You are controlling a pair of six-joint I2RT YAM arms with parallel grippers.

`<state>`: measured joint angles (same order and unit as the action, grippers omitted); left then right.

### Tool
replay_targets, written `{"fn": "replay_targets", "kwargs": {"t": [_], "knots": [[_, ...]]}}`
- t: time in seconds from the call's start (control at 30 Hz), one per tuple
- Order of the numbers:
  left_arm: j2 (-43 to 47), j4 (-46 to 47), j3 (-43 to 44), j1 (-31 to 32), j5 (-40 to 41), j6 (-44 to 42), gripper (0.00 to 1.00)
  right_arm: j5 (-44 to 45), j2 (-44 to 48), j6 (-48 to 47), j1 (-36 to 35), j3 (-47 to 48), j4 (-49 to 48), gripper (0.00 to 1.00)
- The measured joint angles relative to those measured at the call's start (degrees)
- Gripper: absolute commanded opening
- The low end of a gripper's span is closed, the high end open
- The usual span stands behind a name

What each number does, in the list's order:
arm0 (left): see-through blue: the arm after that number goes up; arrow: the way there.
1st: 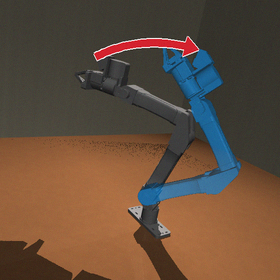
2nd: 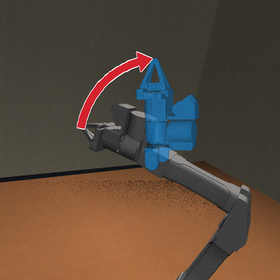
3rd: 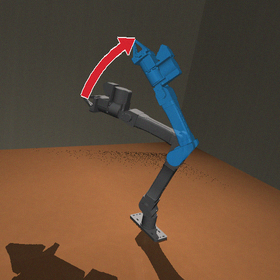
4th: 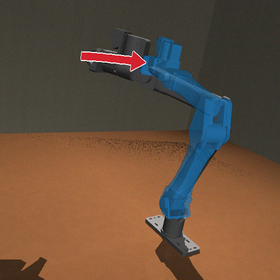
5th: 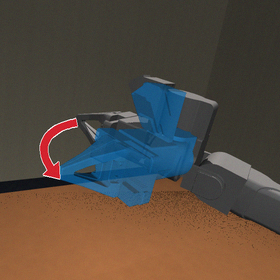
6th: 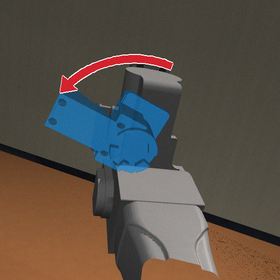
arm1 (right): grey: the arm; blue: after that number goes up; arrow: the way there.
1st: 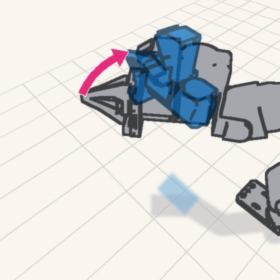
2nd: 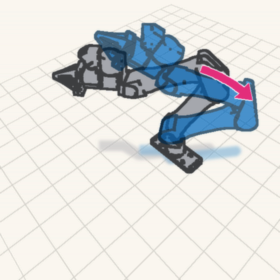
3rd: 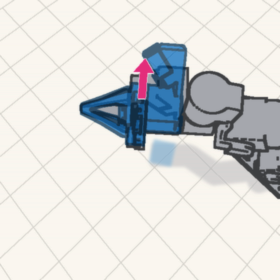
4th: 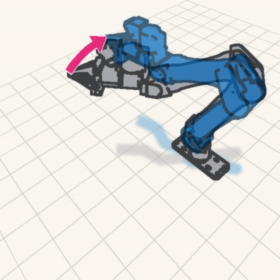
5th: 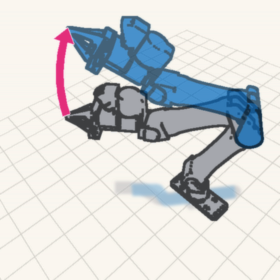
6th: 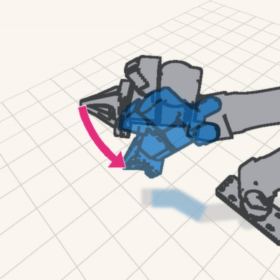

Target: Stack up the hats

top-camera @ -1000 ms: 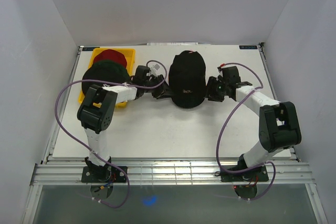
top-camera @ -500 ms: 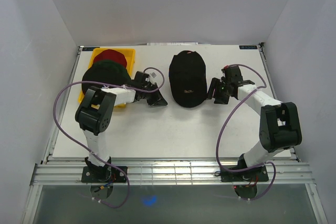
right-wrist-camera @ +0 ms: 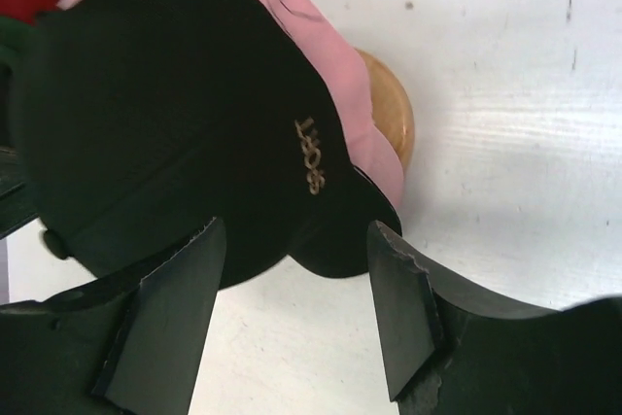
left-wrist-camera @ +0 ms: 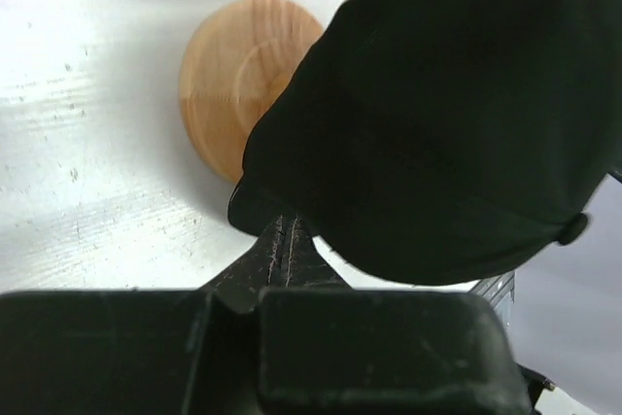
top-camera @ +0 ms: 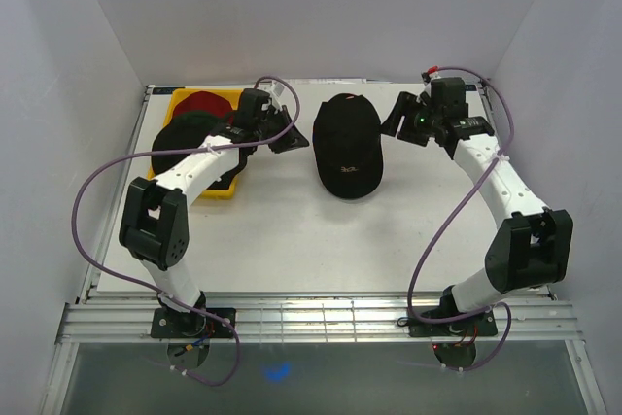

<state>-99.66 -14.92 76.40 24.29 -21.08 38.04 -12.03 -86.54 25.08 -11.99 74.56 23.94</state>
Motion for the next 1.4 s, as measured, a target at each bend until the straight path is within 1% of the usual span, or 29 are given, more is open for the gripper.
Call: {"fn": "replay_targets", "kwargs": {"t": [0.2, 0.43, 0.57, 0.7, 0.9, 1.1, 1.13, 1.23, 1.3, 1.37, 1.4], "knots": [[0.2, 0.1, 3.2, 0.0, 1.5, -0.6, 0.01, -0.4, -1.8, 0.5, 0.0, 5.5, -0.3, 0.67], [-0.9, 1.3, 5.3, 0.3, 1.1, -0.5, 0.0, -2.9, -9.4, 4.3, 0.5, 5.1, -4.7, 0.67], [-2.1, 2.7, 5.6, 1.2, 1.2, -0.5, 0.0, -3.4, -15.2, 5.2, 0.4, 5.0, -5.3, 0.67], [-2.6, 3.4, 4.6, 2.0, 1.7, -0.5, 0.0, -3.8, -17.6, 5.8, 0.7, 5.9, -5.2, 0.67], [-2.5, 4.0, 1.9, 2.6, 2.7, -0.2, 0.0, -4.6, -23.4, 5.2, 0.7, 15.7, -3.9, 0.68], [-1.6, 4.7, -1.5, 4.9, 6.9, 1.6, 0.01, -7.0, -30.9, 4.0, 0.2, 26.7, -2.3, 0.69], [-1.5, 4.7, -1.8, 5.6, 7.7, 1.8, 0.02, -7.8, -32.3, 3.6, 0.1, 28.6, -2.3, 0.7], [-0.6, 4.6, -2.6, 7.7, 10.4, 2.0, 0.13, -10.3, -36.5, 2.6, -0.2, 34.3, -1.4, 0.7], [1.0, 3.4, -2.8, 8.7, 12.7, 1.9, 0.25, -11.3, -39.1, 1.7, -0.7, 38.1, -0.3, 0.72], [3.8, 1.1, -2.7, 9.0, 16.0, 1.6, 0.33, -11.8, -40.7, 0.9, -0.9, 40.6, 0.3, 0.73], [5.4, -0.4, -2.4, 9.0, 17.9, 1.4, 0.4, -12.0, -40.9, 0.5, -0.9, 41.1, 0.6, 0.74]]}}
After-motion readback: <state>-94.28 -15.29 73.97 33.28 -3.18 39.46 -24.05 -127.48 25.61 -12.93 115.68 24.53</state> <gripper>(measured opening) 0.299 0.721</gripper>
